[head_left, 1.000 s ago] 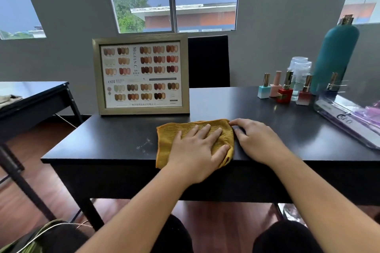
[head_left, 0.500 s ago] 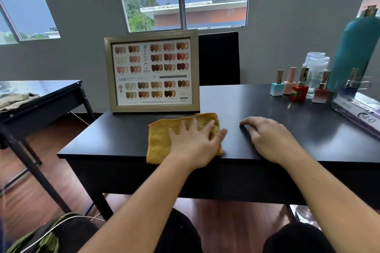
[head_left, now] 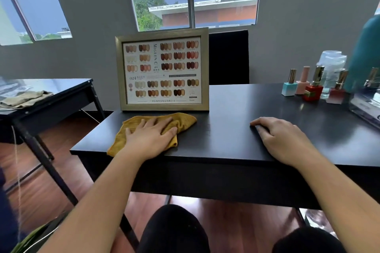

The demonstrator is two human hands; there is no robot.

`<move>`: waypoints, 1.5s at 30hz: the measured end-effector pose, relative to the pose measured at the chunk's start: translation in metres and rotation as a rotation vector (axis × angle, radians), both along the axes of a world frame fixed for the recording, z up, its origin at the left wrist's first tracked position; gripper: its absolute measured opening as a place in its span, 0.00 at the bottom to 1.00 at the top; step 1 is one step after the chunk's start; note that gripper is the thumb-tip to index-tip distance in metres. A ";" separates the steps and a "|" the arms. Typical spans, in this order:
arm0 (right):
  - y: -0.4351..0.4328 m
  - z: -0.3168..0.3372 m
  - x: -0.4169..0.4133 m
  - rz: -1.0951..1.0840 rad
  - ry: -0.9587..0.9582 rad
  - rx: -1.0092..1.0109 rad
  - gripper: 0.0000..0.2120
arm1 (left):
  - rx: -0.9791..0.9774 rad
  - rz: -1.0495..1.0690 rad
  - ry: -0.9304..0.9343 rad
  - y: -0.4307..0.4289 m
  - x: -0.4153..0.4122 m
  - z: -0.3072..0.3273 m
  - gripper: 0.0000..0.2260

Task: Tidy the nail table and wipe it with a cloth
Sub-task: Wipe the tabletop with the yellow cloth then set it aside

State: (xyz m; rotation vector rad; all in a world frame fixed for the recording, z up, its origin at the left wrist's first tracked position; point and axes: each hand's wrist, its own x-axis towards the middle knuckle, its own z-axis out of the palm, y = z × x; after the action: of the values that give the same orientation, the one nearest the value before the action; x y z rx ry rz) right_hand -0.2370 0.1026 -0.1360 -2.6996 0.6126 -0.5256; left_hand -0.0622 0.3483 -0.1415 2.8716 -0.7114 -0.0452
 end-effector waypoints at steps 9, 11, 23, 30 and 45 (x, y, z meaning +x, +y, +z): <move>0.000 -0.001 0.000 0.007 -0.002 -0.005 0.14 | -0.008 -0.401 -0.096 -0.076 -0.069 -0.005 0.23; -0.001 -0.001 0.000 0.010 0.000 -0.003 0.14 | -0.053 -0.512 -0.129 -0.070 -0.070 -0.004 0.21; -0.001 -0.002 0.002 0.004 0.007 -0.016 0.14 | -0.024 0.330 -0.053 0.040 0.022 -0.002 0.24; 0.001 -0.001 0.001 0.009 0.020 -0.036 0.14 | -0.062 -0.222 -0.122 -0.052 -0.050 -0.006 0.23; 0.003 -0.001 0.001 0.012 0.016 -0.034 0.15 | -0.072 0.363 -0.110 0.004 -0.003 -0.006 0.23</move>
State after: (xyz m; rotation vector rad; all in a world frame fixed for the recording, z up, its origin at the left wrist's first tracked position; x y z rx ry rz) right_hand -0.2362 0.1058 -0.1371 -2.7399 0.5966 -0.5170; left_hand -0.0647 0.3528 -0.1474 2.9008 -0.1940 0.1851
